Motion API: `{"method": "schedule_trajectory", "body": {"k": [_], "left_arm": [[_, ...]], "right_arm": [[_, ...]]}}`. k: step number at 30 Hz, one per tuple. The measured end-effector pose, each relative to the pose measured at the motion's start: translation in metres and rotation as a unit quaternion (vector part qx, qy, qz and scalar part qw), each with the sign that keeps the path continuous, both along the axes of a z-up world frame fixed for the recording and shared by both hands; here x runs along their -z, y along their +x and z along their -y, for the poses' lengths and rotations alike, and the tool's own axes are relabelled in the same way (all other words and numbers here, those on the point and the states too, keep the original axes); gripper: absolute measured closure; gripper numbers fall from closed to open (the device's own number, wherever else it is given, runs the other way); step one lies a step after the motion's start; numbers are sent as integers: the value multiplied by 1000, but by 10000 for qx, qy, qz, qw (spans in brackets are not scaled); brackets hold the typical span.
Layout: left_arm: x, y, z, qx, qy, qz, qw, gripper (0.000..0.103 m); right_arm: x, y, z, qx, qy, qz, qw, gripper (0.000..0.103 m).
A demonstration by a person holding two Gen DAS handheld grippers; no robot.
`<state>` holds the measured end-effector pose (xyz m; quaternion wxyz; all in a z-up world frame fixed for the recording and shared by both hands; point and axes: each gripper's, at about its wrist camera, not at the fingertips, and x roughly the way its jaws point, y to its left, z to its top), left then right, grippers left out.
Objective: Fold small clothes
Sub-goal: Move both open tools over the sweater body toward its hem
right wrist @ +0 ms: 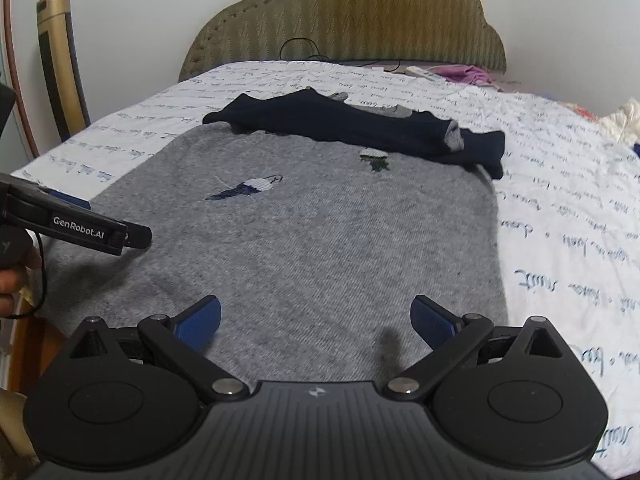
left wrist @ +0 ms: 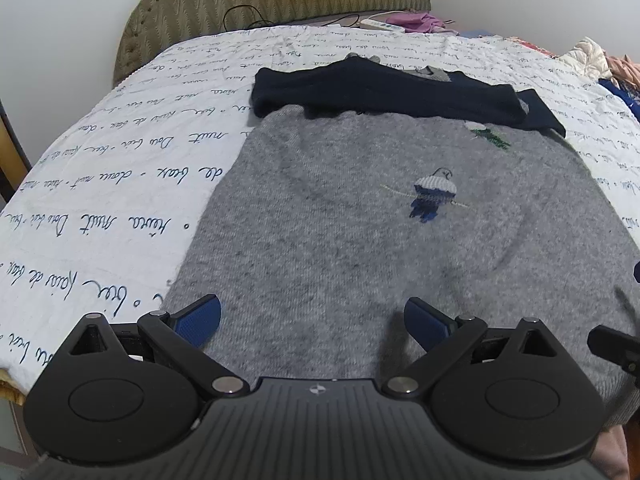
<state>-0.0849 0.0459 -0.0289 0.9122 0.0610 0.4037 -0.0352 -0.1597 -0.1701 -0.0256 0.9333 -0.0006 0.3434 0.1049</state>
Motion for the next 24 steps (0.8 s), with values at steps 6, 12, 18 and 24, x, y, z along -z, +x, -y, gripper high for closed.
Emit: {"method": "schedule_trajectory", "body": {"k": [6,12,18,24], "left_arm": [[2,-7,0,45,92,-12,9999,4],[2,-10,0,62,120,-13,9999,4],[1,-13,-4,81,135,-5,9999,4],[0,-16,-3,155,144,6,9998,4]], "right_arm": [[3,-6,-3,38,-63,17,10000,1],[3,-9,-4,-112,106,-25,9999,1],[1,-10,-2,-149,158,8,9998,1],[-1,-11,-6,-314,181,32,9993,1]]}}
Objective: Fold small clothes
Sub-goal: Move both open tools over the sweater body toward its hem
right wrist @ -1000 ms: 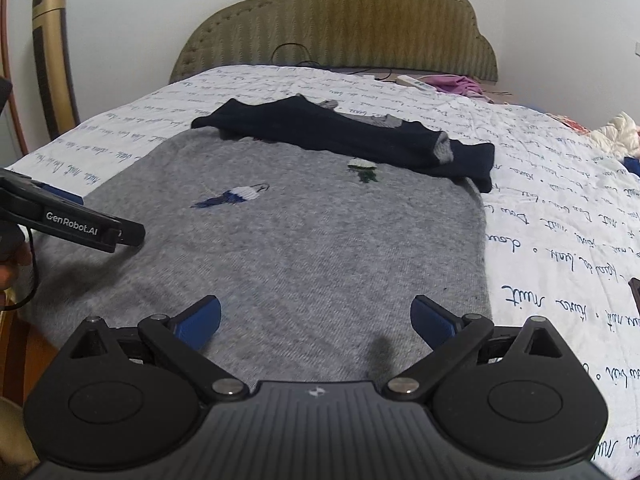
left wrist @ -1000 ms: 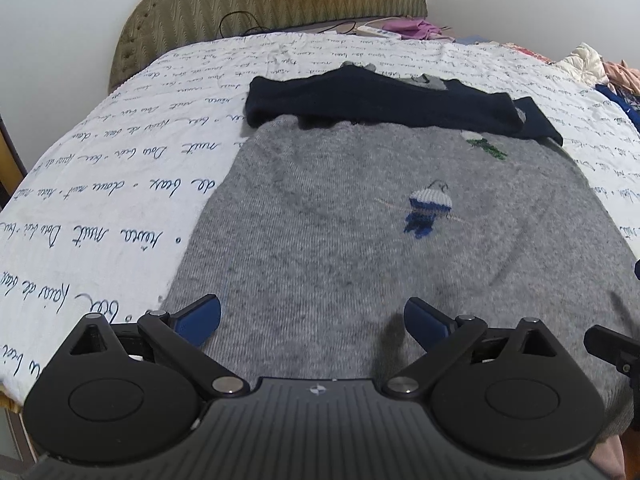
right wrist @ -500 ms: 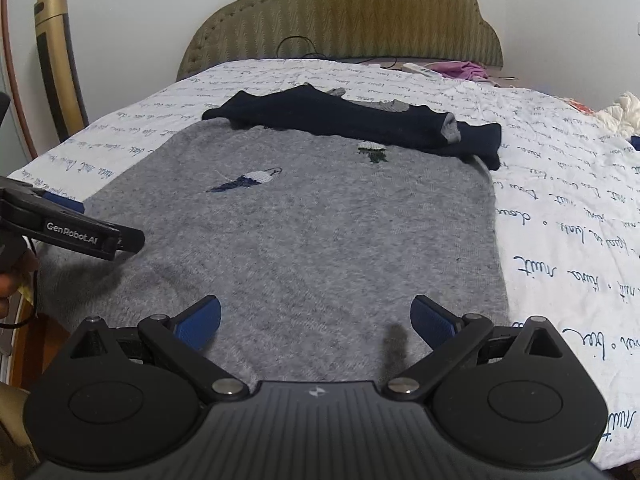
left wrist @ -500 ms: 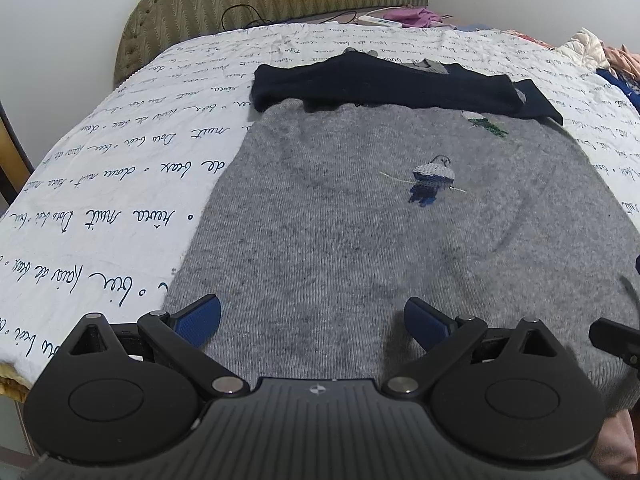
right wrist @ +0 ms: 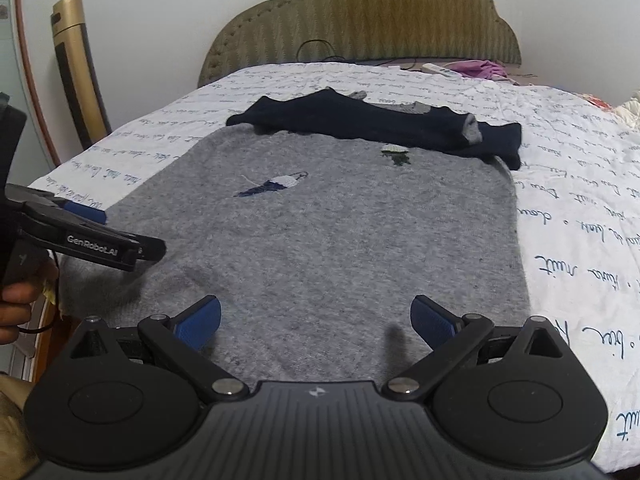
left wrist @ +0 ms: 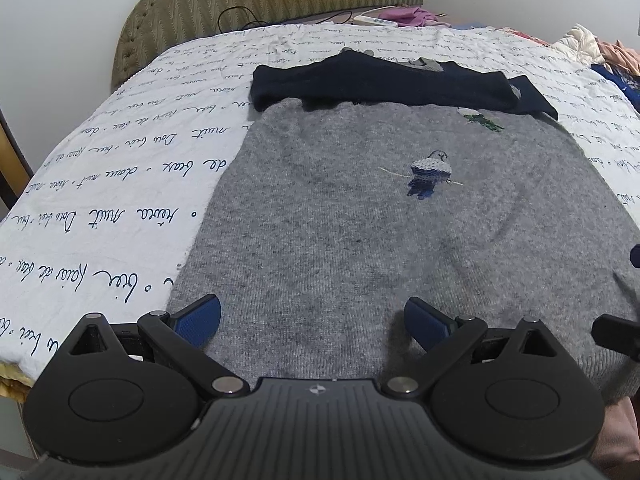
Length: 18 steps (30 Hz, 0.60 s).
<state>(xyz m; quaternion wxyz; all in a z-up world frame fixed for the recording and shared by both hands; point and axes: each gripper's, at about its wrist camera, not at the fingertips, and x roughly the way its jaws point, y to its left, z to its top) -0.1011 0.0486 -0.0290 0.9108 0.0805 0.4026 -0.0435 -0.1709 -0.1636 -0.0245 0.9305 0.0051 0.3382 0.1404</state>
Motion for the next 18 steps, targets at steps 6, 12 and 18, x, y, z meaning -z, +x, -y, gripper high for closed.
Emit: {"method": "schedule_trajectory", "body": {"k": [6,12,18], "left_arm": [[-1,-2,2,29,-11,-14,10000,4],[1,-3,-1,-23,-19,-51,10000,4],[1,-5,-1,-11,-6,-38,10000,4]], "right_arm": [[-2,-1,-2,-9,-147,43,9999,1],[-3,-2,8,188,-162,40,9997,1],[-4,-3,3,23,-132,63,9999,1]]}}
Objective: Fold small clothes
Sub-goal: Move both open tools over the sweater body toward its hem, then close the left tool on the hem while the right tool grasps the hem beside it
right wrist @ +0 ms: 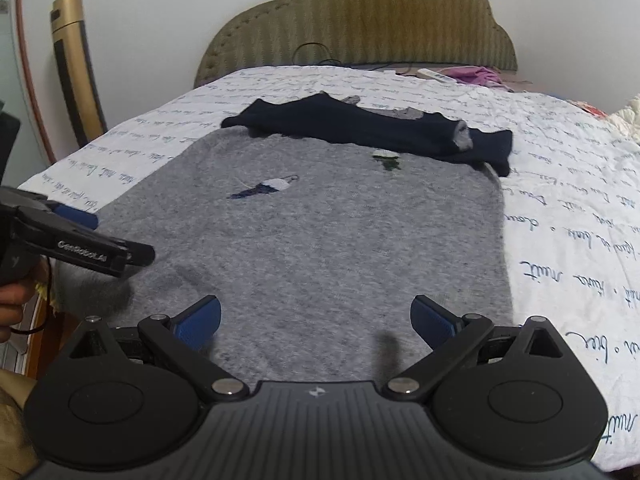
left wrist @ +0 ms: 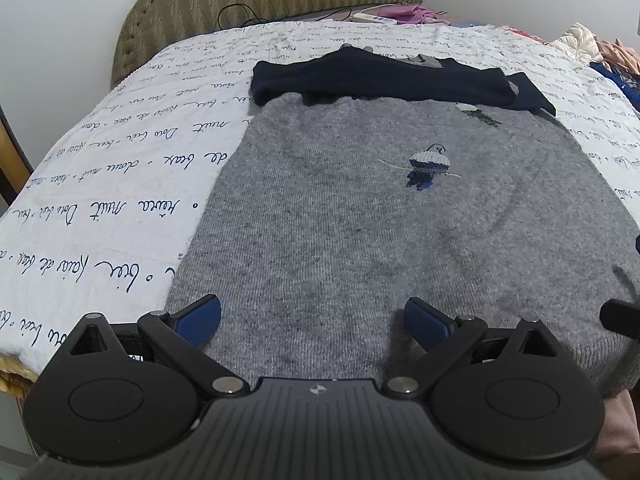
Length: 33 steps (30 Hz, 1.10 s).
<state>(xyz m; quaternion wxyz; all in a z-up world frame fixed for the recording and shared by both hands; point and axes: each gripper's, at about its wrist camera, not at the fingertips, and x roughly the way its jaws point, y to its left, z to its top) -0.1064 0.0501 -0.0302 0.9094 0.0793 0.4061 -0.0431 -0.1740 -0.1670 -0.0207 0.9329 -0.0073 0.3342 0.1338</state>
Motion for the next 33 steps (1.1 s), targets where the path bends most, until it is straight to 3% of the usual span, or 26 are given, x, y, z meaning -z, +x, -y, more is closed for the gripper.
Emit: {"method": "schedule_trajectory", "body": {"k": [7,14,20,27,33], "left_arm": [[-5,-5,-10,178,-27,248,9995,4],[-10,-6,-48,285,-313,429,9982,4],[-5,-2,-85,311,-605,370,9970,4],[14,-2,-97,643,-1222,92,9904,3],[15,-10,-80,1157,-1418,139,9830,2]], "right_arm": [[1,-1,13,137,43,-49,9999,1],[6,-8,66,808,327,-206,9960,1],[25,-16,115,1311,939,-596,9851,1],[37,-29,140,1109,1824,-650,9748,0],[41,-29,119,250,2295,-686,9706,0]]}}
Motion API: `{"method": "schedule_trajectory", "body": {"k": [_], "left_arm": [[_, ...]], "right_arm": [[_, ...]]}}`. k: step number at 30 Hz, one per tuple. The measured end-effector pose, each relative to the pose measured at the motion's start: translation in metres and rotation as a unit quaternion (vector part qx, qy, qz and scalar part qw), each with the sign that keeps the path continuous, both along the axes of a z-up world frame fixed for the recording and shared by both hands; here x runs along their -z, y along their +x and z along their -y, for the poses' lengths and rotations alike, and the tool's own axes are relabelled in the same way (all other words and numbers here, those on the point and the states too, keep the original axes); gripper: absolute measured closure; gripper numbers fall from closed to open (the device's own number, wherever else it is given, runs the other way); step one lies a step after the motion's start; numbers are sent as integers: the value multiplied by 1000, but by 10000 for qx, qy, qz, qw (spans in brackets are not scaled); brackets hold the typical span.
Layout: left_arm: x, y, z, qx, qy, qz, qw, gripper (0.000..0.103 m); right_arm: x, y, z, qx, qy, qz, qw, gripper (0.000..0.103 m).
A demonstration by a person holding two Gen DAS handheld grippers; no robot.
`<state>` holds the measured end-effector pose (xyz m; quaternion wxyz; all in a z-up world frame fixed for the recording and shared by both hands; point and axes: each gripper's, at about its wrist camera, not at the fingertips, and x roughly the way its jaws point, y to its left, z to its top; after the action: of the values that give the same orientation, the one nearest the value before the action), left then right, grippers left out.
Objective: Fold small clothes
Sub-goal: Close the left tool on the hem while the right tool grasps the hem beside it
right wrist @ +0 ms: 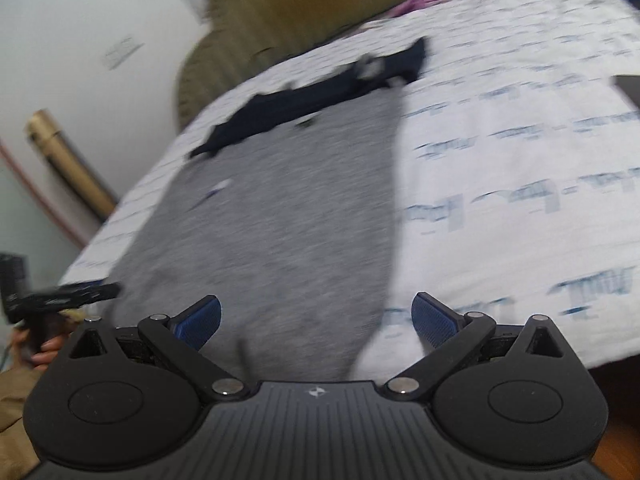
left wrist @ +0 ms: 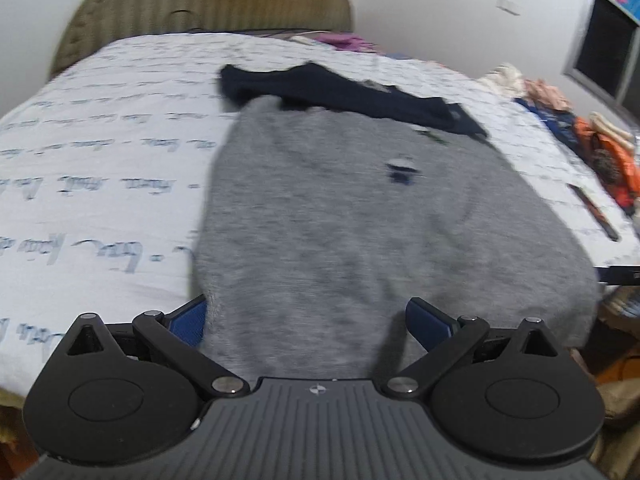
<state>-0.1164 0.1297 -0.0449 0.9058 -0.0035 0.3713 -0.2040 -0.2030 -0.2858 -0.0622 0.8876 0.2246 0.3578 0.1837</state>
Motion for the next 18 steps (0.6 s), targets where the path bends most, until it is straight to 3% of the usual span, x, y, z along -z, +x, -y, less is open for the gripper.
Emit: {"method": "schedule_trajectory", "body": {"k": [4,8,9,11,13,14,16,17,18], "left_arm": [[3,-4,11,198,-39,17,9998,3],[4,-10,14,385,-119,62,9992,3],[4,-12,15,455,-145,70,9988,3],[5,-15,17,525,-91,111,9985,6],[7,-17,21,465,163,192,9986,23],[6,-18,22,417,300,250,9984,29],[3,-19,22,358,499,337,9975,60],[0,-19,20,349,486,332,9977,70],[-3,-17,18,332,417,280,9982,90]], "right_arm": [[1,3,-22,-366,366,85,9986,1],[-2,9,-55,-574,-20,212,9981,1],[-4,9,-61,-583,-232,259,9977,5],[-5,9,-68,-540,-623,309,9961,23],[-5,11,-70,-319,-1043,304,9936,67],[-6,11,-68,-271,-1056,287,9936,72],[-5,10,-63,-234,-962,253,9948,82],[-5,9,-63,-232,-946,253,9949,84],[-5,8,-60,-224,-848,252,9958,87]]}}
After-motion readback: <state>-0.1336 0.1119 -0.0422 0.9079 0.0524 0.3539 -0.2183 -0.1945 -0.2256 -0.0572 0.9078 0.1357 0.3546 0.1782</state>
